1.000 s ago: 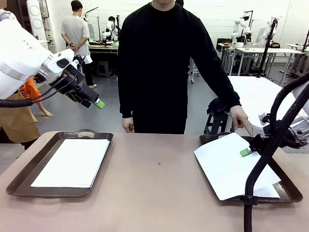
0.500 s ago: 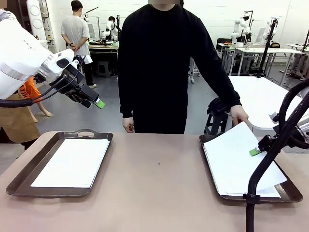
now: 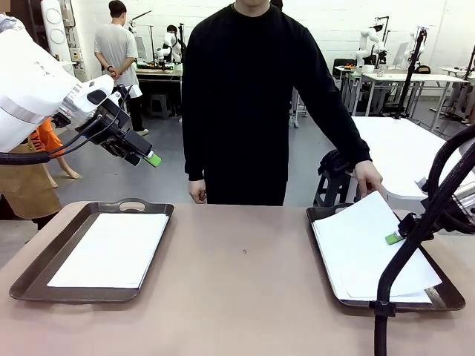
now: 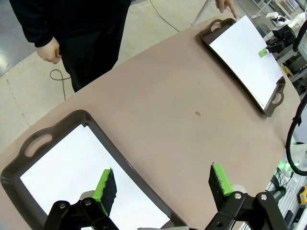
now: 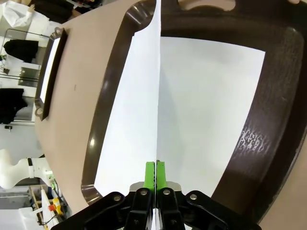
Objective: Sort the A4 documents.
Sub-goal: Place the A4 Paper in the designated Handle tray.
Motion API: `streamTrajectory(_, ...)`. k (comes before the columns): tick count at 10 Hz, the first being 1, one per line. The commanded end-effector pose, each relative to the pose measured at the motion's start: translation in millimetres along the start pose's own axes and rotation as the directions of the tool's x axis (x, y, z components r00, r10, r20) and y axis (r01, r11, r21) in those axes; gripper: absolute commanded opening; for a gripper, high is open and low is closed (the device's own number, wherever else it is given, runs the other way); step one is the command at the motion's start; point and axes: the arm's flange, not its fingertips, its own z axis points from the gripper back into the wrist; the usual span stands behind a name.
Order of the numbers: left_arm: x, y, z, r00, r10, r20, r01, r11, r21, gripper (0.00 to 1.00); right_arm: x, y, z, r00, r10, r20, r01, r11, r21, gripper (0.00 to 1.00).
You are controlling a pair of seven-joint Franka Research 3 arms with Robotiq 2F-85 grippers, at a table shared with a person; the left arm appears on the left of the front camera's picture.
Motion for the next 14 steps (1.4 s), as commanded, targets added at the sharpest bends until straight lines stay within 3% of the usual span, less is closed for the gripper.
streamTrajectory(1, 0, 0, 1, 1.000, 0.000, 0.007, -0.001, 1.000, 0.006, 1.00, -4, 5, -5, 1.000, 0.008, 0.015, -0.007, 0.998, -0.059, 0.01)
streamTrajectory(4, 0, 0, 1, 1.000, 0.000, 0.007, -0.001, 1.000, 0.006, 1.00, -3, 7, -10, 1.000, -0.020, 0.014, 0.022, 0.993, -0.114, 0.01)
streamTrajectory(7, 0, 0, 1, 1.000, 0.000, 0.007, -0.001, 1.000, 0.006, 1.00, -2, 9, -11, 0.999, -0.031, -0.030, 0.027, 0.995, -0.097, 0.04)
streamTrajectory(8, 0, 0, 1, 1.000, 0.000, 0.007, -0.001, 1.000, 0.006, 1.00, -1, 10, -9, 0.999, -0.011, -0.040, 0.007, 0.995, -0.102, 0.19)
streamTrajectory(9, 0, 0, 1, 1.000, 0.000, 0.007, -0.001, 1.000, 0.006, 1.00, 0, 11, -6, 0.998, 0.004, -0.056, -0.010, 0.993, -0.118, 0.22)
streamTrajectory(10, 0, 0, 1, 1.000, 0.000, 0.007, -0.001, 1.000, 0.006, 1.00, 1, 13, -4, 0.997, 0.014, -0.072, -0.024, 0.990, -0.136, 0.38)
streamTrajectory(11, 0, 0, 1, 1.000, 0.000, 0.007, -0.001, 1.000, 0.006, 1.00, 2, 15, -3, 0.996, 0.021, -0.086, -0.035, 0.986, -0.161, 0.41)
streamTrajectory(12, 0, 0, 1, 1.000, 0.000, 0.007, -0.001, 1.000, 0.006, 1.00, 3, 21, 0, 0.995, 0.028, -0.097, -0.045, 0.982, -0.181, 0.57)
streamTrajectory(13, 0, 0, 1, 1.000, 0.000, 0.007, -0.001, 1.000, 0.006, 1.00, 6, 29, 2, 0.992, 0.048, -0.114, -0.071, 0.975, -0.211, 0.60)
streamTrajectory(14, 0, 0, 1, 1.000, 0.000, 0.007, -0.001, 1.000, 0.006, 1.00, 9, 35, 3, 0.989, 0.063, -0.136, -0.095, 0.964, -0.249, 0.76)
